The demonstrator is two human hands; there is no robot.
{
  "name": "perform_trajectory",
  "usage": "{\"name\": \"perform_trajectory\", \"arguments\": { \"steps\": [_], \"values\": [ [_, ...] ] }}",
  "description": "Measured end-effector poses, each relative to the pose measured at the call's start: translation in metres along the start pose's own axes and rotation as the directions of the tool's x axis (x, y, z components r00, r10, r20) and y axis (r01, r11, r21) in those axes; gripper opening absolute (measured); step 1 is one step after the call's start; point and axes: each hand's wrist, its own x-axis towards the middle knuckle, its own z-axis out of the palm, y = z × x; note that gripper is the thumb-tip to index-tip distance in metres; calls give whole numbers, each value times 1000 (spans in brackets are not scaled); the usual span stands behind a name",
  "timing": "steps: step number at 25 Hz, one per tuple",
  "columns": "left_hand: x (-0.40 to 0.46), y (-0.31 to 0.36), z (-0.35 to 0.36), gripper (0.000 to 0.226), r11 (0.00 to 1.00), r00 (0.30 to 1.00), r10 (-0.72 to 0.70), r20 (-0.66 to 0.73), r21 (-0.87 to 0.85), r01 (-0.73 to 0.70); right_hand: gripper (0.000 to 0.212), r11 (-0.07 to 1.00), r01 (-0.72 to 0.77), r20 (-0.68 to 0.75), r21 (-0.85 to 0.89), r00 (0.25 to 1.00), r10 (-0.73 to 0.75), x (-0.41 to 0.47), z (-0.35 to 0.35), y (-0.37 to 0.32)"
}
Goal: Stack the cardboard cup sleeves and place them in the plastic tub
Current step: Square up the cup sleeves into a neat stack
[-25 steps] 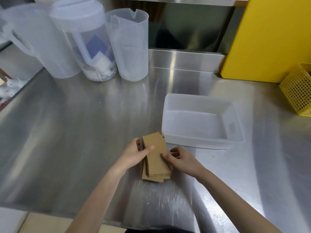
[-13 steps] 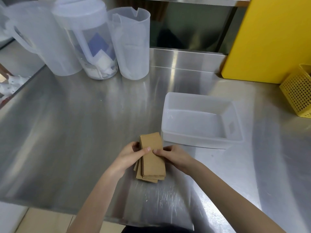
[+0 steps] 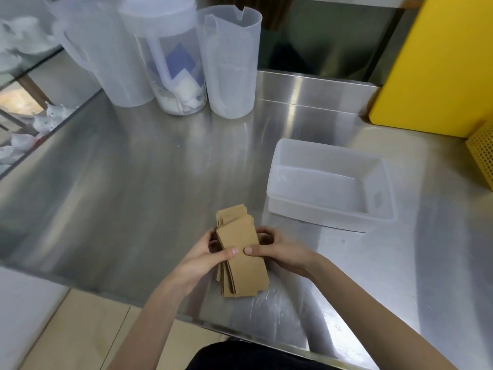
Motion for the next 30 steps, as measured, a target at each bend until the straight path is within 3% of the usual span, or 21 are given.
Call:
{"name": "perform_trajectory", "arguments": {
  "steps": [3,7,12,15,20,26,30],
  "values": [
    [-8,-6,4,82,999,999,43,17,-26,-43,71,996,28,-35,-81,999,-31,-12,1,0],
    [-11,-1,22,68,986,990,143,15,-84,-141,65,980,139,-128,-144,979,-158,-33,-9,-1],
    [-4,12,39,69,977,978,208,11,54,-208,59,906,336,-220,-257,893,-393,-51,-24,4],
    [0,9,44,76,975,985,171,40,140,-174,61,908,333,-237,-255,889,-393,-51,-24,18],
    [0,2,53,69,968,989,110,99,217,-129,84,900,287,-214,-327,906,-366,-44,-18,40],
    [7,-6,65,50,962,992,86,89,251,-106,84,858,282,-203,-429,895,-396,-39,-10,42],
    [16,-9,65,64,953,991,93,93,280,-116,90,822,271,-223,-501,877,-425,-37,-7,40]
  ]
}}
